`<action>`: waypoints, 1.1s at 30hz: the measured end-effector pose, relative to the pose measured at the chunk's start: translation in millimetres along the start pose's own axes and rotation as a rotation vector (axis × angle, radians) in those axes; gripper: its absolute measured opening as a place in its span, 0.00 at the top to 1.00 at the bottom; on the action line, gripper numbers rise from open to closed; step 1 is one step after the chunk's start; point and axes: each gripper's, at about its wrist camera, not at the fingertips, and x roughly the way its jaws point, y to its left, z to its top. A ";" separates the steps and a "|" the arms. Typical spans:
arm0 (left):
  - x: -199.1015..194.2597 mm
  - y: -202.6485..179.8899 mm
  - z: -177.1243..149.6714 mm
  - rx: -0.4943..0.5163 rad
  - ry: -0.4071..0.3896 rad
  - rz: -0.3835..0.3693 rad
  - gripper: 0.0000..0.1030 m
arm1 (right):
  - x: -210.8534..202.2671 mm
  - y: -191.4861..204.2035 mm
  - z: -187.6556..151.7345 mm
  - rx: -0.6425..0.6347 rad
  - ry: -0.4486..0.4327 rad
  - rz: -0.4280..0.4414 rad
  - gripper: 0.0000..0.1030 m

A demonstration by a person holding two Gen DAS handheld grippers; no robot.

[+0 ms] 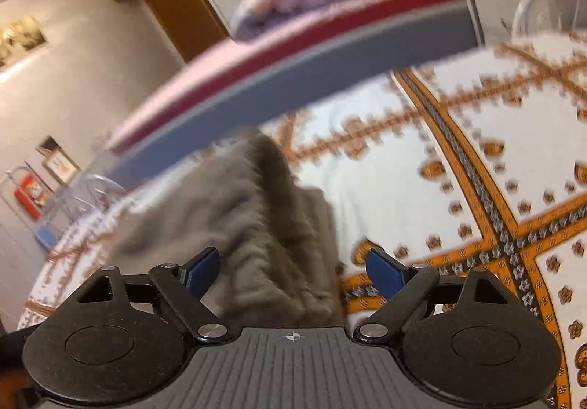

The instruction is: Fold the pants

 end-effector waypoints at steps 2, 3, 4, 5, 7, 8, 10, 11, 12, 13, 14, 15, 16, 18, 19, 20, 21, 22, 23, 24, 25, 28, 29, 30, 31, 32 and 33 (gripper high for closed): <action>8.6 -7.7 -8.2 0.071 0.024 0.058 0.32 | -2.3 7.8 -2.4 -0.006 -0.008 0.044 0.16; 17.4 -8.7 -16.9 0.098 0.058 0.089 0.30 | 3.2 12.8 -6.5 -0.044 0.011 0.023 0.16; 19.5 -3.1 -24.9 0.069 0.060 0.076 0.31 | 18.7 13.1 -10.9 -0.097 0.072 -0.039 0.12; 15.1 2.1 -27.4 0.038 0.044 0.063 0.31 | 37.3 7.2 -15.7 -0.110 0.174 -0.112 0.02; 5.2 -0.5 -18.7 0.054 0.046 0.073 0.34 | 32.2 3.9 -17.4 -0.090 0.158 -0.098 0.02; -3.1 -2.8 -15.4 0.070 0.034 0.085 0.31 | 23.4 5.9 -14.8 -0.081 0.137 -0.084 0.02; -23.7 -9.2 -9.8 0.090 0.006 0.092 0.22 | 0.5 11.8 -10.2 -0.072 0.099 -0.069 0.02; -33.7 -14.3 -9.4 0.093 -0.007 0.095 0.17 | -13.1 16.0 -10.4 -0.087 0.067 -0.058 0.01; -46.3 -20.0 -8.7 0.099 -0.020 0.095 0.13 | -28.4 19.7 -11.1 -0.110 0.026 -0.050 0.00; -57.2 -26.1 -8.8 0.109 -0.027 0.091 0.07 | -44.4 24.7 -12.4 -0.136 -0.014 -0.051 0.00; -72.2 -33.4 -11.6 0.128 -0.034 0.085 0.06 | -61.1 30.7 -14.5 -0.165 -0.027 -0.062 0.00; -84.8 -40.1 -14.6 0.143 -0.046 0.086 0.06 | -73.0 36.6 -18.7 -0.184 -0.029 -0.075 0.00; -100.9 -46.7 -21.2 0.157 -0.062 0.094 0.06 | -86.1 41.0 -23.9 -0.195 -0.027 -0.081 0.00; -126.1 -55.8 -35.5 0.180 -0.076 0.099 0.06 | -117.8 45.4 -39.9 -0.201 -0.054 -0.039 0.00; -137.9 -58.9 -44.2 0.182 -0.077 0.110 0.06 | -129.2 45.6 -47.5 -0.198 -0.059 -0.032 0.00; -148.3 -61.2 -53.2 0.172 -0.074 0.127 0.06 | -142.2 48.4 -56.8 -0.199 -0.056 -0.036 0.00; -156.5 -62.7 -59.7 0.167 -0.057 0.128 0.06 | -152.4 51.1 -64.6 -0.195 -0.057 -0.055 0.00; -164.6 -66.3 -65.5 0.170 -0.038 0.125 0.06 | -162.3 54.3 -70.5 -0.190 -0.057 -0.077 0.00; -174.4 -70.2 -69.6 0.176 -0.050 0.120 0.06 | -170.6 59.8 -78.6 -0.201 -0.042 -0.105 0.00; -184.3 -74.6 -73.8 0.186 -0.073 0.107 0.06 | -178.1 65.4 -85.7 -0.231 -0.041 -0.133 0.00; -194.7 -79.5 -78.7 0.194 -0.097 0.096 0.06 | -188.5 72.8 -95.3 -0.274 -0.055 -0.160 0.00; -215.6 -91.1 -97.9 0.209 -0.115 0.103 0.06 | -219.0 87.3 -121.8 -0.322 -0.069 -0.160 0.00; -221.1 -94.5 -104.8 0.213 -0.114 0.109 0.06 | -227.9 90.4 -128.7 -0.322 -0.085 -0.148 0.00; -227.7 -97.6 -112.6 0.211 -0.115 0.114 0.06 | -236.2 93.7 -135.2 -0.327 -0.098 -0.130 0.00; -233.8 -99.6 -118.8 0.205 -0.116 0.110 0.06 | -242.8 96.1 -142.3 -0.341 -0.115 -0.124 0.00; -240.4 -101.3 -124.9 0.202 -0.117 0.104 0.06 | -250.0 100.0 -149.1 -0.353 -0.136 -0.130 0.00; -247.1 -103.0 -131.2 0.201 -0.118 0.098 0.06 | -255.0 102.4 -155.1 -0.359 -0.146 -0.130 0.00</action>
